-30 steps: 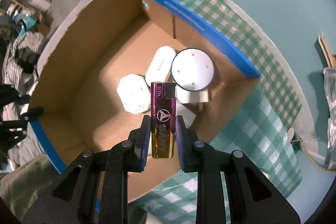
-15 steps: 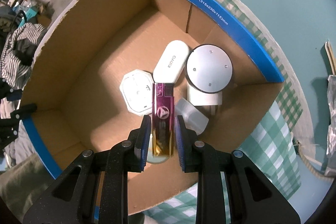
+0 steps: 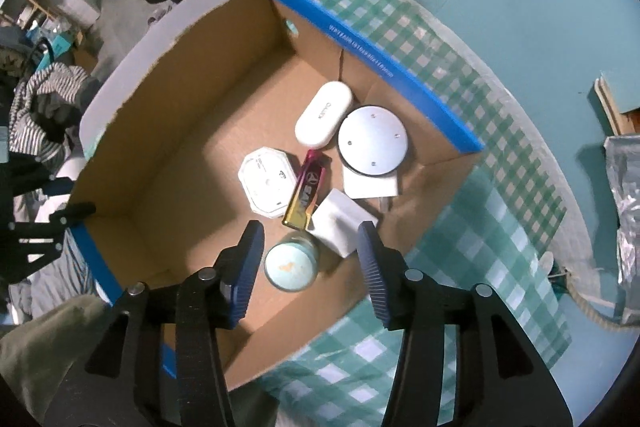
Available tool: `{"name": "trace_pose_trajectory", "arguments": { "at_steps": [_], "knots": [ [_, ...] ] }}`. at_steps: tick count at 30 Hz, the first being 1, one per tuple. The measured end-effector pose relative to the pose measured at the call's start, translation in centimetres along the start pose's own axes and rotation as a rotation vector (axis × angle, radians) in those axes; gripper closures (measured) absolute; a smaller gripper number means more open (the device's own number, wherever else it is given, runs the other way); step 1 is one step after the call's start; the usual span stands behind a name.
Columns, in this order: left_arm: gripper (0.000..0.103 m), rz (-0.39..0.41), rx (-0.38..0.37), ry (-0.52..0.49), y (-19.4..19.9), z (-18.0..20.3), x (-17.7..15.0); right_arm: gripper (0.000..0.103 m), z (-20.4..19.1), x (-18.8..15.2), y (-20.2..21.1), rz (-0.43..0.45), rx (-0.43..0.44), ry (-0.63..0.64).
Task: Organize rigid objects
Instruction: 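Move the right gripper out of the box toward the white pill bottle, then close the right gripper around the white pill bottle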
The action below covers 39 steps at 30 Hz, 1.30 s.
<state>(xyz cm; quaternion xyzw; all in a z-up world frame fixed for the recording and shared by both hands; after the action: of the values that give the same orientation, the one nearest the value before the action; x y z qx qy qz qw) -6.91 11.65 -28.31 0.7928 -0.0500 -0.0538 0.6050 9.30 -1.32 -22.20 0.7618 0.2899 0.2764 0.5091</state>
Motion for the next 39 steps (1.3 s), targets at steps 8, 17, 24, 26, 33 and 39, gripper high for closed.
{"name": "trace_pose_trajectory", "arguments": {
  "at_steps": [8, 17, 24, 26, 33, 39],
  "knots": [
    [0.081, 0.004, -0.017, 0.007, 0.4, 0.3, 0.2, 0.046, 1.5, -1.3, 3.5, 0.063, -0.019, -0.045],
    [0.081, 0.023, -0.021, 0.024, 1.1, -0.2, 0.7, 0.042, 4.9, -3.9, 6.1, 0.094, -0.055, -0.127],
    [0.081, 0.015, -0.022, 0.039, 0.9, -0.2, 0.6, 0.034, 9.7, -7.7, 7.3, 0.121, -0.065, -0.247],
    [0.081, 0.013, -0.023, 0.047, 0.9, -0.3, 0.6, 0.034, 11.3, -8.8, 7.2, 0.116, -0.068, -0.284],
    [0.081, 0.001, -0.022, 0.062, 0.7, 0.0, 0.4, 0.033, 19.5, -13.7, 6.2, 0.119, -0.063, -0.476],
    [0.081, -0.007, -0.018, 0.073, 0.7, 0.1, 0.3, 0.032, 23.5, -16.4, 3.7, 0.103, -0.039, -0.556]
  ]
}}
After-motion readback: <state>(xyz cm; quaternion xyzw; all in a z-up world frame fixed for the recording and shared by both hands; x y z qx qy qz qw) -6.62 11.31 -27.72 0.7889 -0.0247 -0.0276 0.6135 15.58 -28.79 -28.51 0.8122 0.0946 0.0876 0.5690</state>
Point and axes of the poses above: each gripper's, at about its wrist camera, not at the fingertips, and y roughly against the way its jaws point, z to its right, x to its top, the point moved 7 cm from there along -y, roughly the way its jaws point, and after that the axes turned 13 degrees about x, right-handed, at the moved point
